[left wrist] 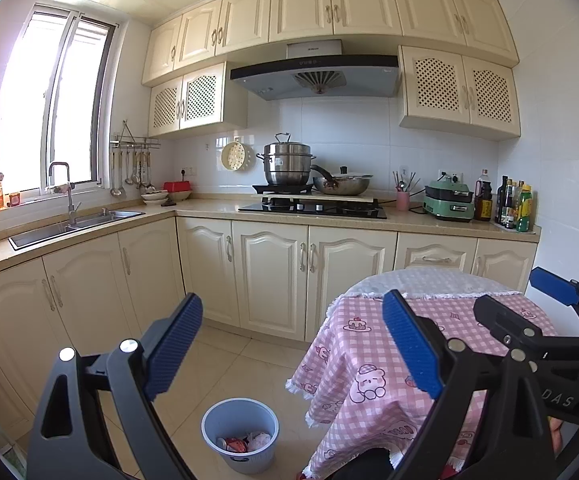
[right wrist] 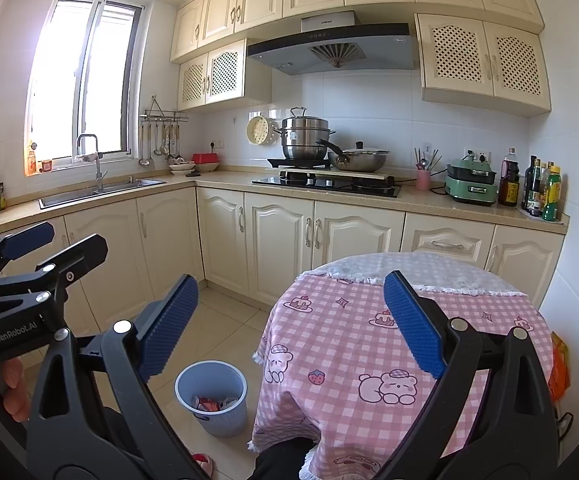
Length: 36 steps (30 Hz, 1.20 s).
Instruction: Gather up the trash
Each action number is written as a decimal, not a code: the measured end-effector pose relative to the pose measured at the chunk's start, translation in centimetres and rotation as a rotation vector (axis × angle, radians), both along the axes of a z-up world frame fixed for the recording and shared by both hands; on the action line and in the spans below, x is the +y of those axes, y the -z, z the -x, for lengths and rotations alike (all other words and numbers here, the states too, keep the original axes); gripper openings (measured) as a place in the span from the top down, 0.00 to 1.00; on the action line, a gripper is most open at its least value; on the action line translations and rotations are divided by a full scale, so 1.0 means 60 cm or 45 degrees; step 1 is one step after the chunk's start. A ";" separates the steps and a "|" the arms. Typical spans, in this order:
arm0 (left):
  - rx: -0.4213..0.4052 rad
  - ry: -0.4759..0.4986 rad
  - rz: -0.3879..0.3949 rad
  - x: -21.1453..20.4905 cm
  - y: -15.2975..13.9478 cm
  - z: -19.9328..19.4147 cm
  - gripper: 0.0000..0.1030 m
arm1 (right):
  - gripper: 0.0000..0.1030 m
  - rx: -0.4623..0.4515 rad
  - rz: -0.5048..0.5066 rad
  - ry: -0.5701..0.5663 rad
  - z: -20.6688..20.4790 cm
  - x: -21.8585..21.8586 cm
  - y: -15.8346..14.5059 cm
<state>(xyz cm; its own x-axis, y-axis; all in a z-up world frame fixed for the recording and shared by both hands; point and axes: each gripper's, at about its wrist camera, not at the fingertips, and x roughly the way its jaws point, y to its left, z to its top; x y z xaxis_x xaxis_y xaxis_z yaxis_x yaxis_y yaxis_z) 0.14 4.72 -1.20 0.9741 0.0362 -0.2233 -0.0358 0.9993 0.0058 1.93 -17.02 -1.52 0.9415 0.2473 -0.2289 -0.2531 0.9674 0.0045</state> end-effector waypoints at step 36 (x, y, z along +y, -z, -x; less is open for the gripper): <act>0.089 0.008 0.014 0.007 0.027 -0.027 0.13 | 0.10 0.062 0.006 0.018 -0.031 -0.011 0.023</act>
<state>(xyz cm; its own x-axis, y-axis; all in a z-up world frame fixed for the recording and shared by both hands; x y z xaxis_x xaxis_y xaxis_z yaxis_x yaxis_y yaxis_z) 1.79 5.14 -2.82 0.9563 0.0270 -0.2912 -0.0291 0.9996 -0.0030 3.79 -17.69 -2.93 0.9327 0.2328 -0.2755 -0.2389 0.9710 0.0117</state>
